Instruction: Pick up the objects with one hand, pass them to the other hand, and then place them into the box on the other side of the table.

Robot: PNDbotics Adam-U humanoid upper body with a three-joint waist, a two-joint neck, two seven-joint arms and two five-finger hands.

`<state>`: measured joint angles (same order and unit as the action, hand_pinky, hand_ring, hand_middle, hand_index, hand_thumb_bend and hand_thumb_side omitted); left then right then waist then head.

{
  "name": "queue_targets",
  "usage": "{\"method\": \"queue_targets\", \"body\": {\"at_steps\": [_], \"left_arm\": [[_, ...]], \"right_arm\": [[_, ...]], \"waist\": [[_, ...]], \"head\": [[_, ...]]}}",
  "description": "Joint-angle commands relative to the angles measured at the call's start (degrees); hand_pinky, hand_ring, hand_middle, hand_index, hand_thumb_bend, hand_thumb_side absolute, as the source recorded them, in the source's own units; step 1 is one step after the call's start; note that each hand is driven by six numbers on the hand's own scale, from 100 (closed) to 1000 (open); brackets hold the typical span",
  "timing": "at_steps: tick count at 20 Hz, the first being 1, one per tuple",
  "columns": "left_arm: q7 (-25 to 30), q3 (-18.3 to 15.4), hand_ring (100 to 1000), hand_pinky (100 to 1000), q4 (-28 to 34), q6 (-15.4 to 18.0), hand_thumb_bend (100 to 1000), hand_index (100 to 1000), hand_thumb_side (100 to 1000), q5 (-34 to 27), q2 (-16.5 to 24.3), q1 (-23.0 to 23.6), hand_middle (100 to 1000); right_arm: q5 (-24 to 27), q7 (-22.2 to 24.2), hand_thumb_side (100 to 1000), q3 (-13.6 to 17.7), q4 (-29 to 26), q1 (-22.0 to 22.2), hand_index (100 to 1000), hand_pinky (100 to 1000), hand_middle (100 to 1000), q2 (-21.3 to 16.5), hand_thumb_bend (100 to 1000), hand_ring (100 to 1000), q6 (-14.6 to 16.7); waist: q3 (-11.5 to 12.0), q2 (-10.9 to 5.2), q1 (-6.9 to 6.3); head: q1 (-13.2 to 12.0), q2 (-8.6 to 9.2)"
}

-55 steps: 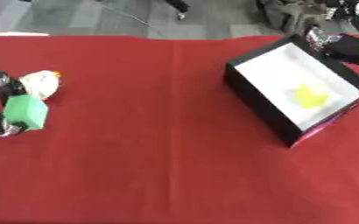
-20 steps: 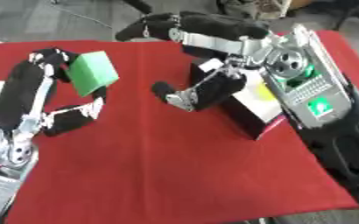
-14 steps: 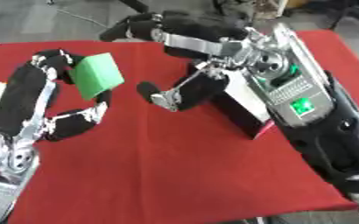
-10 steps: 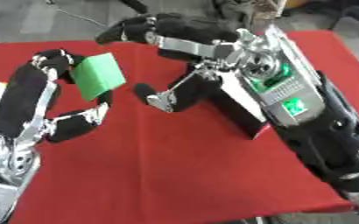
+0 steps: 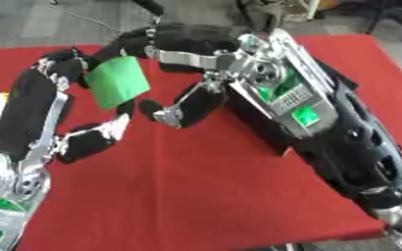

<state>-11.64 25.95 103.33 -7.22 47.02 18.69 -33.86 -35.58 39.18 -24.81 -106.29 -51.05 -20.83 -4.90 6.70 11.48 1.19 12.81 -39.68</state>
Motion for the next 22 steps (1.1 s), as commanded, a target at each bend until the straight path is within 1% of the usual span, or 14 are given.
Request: {"method": "queue_targets", "body": {"at_steps": [1, 5, 9, 12, 21, 22], "left_arm": [[-0.8, 0.1, 456, 555, 1.5, 0.2, 100, 581, 261, 0.3, -0.1, -1.2, 435], [-2.0, 0.2, 454, 550, 1.5, 0.5, 100, 579, 255, 0.3, -0.3, -1.1, 432], [-4.8, 0.2, 451, 540, 1.5, 0.7, 100, 579, 245, 0.1, -0.3, -1.0, 430], [-6.3, 0.4, 450, 540, 1.3, 1.1, 100, 579, 247, -0.3, -0.4, -1.0, 429], [-8.8, 0.5, 450, 532, 1.0, 2.6, 100, 579, 237, -0.3, -0.5, -1.1, 429], [-9.0, 0.5, 450, 534, 0.9, 2.9, 100, 579, 239, -0.4, -0.5, -1.1, 429]], "right_arm": [[-0.9, -1.0, 100, 0.1, 0.4, -1.3, 974, 951, 916, 0.0, 100, 1000, -0.3], [-1.6, -1.3, 100, -0.1, 0.9, -1.4, 942, 945, 884, 0.1, 100, 1000, -0.4], [-3.0, -1.5, 100, 0.0, 0.9, -1.3, 877, 931, 787, -0.1, 100, 1000, -1.0], [-3.9, -1.1, 100, -0.1, 0.8, -1.3, 839, 927, 745, -0.1, 100, 1000, -1.0], [-5.2, 1.0, 100, -0.3, 0.6, -1.3, 830, 924, 653, -0.3, 100, 1000, 0.3], [-5.2, 1.2, 100, -0.3, 0.6, -1.3, 818, 925, 634, -0.3, 100, 1000, 0.4]], "waist": [[0.0, -1.5, -0.1], [0.0, -1.49, -0.07], [0.0, -1.52, -0.06], [0.0, -1.52, -0.06], [-0.1, -1.54, -0.09], [-0.1, -1.54, -0.09]], "head": [[0.2, 0.05], [0.3, 0.07], [0.3, 0.16], [0.3, 0.21], [0.4, 0.1], [0.4, 0.1]]}}
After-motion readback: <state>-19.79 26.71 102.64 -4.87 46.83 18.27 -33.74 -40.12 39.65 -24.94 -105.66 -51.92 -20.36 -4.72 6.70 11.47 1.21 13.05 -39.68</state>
